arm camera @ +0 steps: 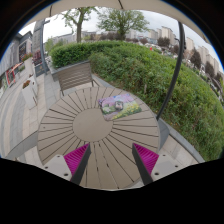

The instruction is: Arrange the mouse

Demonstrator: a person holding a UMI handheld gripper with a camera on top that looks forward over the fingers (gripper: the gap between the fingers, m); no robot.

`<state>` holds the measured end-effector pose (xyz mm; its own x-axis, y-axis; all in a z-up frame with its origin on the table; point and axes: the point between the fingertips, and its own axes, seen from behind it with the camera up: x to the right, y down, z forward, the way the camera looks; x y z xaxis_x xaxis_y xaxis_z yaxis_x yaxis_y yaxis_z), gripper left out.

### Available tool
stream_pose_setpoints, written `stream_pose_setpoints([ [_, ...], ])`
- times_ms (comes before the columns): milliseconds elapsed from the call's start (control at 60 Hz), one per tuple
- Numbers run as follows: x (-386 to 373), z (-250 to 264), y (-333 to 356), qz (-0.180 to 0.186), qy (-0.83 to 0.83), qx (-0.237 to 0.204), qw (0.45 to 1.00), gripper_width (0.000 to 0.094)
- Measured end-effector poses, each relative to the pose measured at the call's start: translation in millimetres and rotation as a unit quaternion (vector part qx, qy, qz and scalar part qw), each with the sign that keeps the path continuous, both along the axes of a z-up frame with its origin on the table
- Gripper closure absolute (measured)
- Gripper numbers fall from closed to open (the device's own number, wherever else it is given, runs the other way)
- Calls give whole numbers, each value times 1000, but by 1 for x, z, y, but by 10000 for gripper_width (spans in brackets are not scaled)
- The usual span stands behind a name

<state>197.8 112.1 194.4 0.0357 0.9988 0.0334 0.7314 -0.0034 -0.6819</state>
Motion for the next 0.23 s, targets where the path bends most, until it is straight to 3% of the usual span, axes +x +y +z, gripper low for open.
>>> stream_pose_setpoints([
  [117,12,-2,-1,2,4,12,1000,79],
  [233,20,-5,-19,6,-1,-11,1000,80],
])
